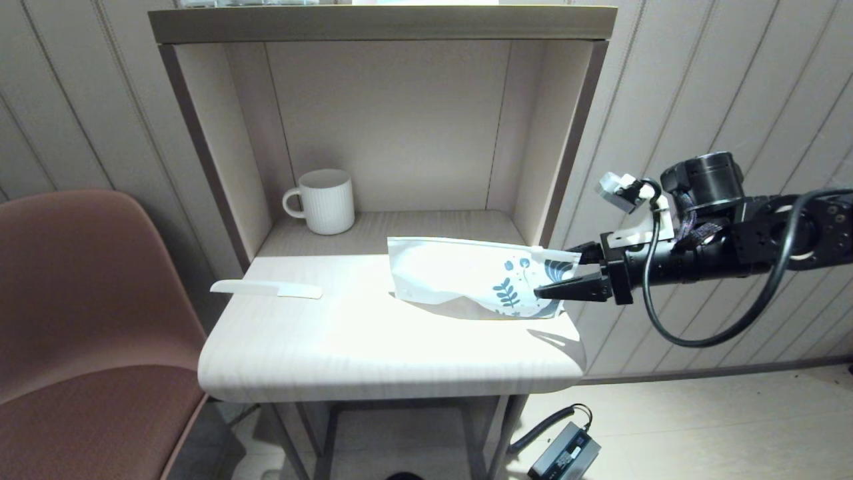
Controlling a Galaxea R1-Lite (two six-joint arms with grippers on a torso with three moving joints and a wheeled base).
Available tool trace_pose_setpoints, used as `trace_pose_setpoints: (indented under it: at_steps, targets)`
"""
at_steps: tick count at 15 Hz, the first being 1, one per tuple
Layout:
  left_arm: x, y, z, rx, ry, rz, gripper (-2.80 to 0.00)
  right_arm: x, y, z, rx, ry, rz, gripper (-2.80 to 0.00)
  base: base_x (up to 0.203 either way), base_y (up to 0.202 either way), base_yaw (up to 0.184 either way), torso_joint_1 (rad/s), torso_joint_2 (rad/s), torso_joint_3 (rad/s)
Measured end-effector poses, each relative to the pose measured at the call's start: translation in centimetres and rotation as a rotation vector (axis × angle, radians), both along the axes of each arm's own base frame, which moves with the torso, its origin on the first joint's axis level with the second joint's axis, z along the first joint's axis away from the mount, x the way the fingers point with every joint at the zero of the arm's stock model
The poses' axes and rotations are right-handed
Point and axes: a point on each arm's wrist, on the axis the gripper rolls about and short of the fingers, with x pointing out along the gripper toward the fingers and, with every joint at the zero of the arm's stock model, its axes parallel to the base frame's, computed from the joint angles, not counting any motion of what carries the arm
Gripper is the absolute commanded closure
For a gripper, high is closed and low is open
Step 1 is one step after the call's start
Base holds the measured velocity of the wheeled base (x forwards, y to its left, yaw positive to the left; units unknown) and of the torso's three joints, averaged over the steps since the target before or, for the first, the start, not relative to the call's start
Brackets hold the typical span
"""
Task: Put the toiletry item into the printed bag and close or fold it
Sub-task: Pick up the storage bag
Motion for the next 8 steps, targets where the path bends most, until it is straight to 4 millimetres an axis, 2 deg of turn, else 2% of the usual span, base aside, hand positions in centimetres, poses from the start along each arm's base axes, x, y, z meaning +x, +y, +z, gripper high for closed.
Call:
trace_pose_setpoints:
  at_steps: [8]
  targets:
    - [0.0, 0.0, 0.0, 0.0, 0.0, 0.0, 0.0, 1.4, 1.1, -0.6, -0.002, 0.009, 0.027, -2.8, 0.0, 0.0, 0.0, 0.0, 0.0, 0.0]
